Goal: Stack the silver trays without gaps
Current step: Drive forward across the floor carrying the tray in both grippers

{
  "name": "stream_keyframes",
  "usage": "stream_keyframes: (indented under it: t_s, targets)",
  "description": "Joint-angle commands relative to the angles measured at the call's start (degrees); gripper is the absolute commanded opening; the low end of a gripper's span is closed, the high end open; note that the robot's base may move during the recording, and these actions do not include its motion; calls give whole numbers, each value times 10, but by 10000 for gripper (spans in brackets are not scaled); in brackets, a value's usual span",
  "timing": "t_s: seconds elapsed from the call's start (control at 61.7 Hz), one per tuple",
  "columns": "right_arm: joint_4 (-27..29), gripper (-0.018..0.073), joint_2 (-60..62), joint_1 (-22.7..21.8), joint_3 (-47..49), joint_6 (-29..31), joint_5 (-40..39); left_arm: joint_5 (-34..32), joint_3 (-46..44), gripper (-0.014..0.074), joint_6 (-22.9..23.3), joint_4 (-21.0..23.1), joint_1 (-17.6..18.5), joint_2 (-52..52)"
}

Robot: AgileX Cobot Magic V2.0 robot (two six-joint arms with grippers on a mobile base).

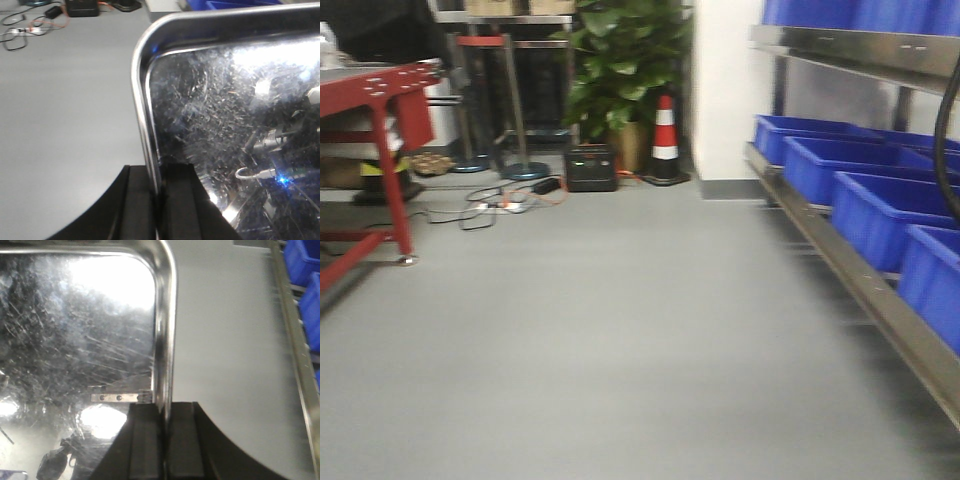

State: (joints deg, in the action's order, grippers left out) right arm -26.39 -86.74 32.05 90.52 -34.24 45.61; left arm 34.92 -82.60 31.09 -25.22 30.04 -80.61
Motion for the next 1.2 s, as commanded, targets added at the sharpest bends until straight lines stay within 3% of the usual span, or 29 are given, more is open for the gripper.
stream_keyframes:
  t_s: [0.0,1.183]
  targets:
    - [10,-57,6,6,10,3,-67,-43,-5,-16,-8,15,10,3]
    - [10,-57,6,6,10,3,-67,-43,-5,-16,-8,15,10,3]
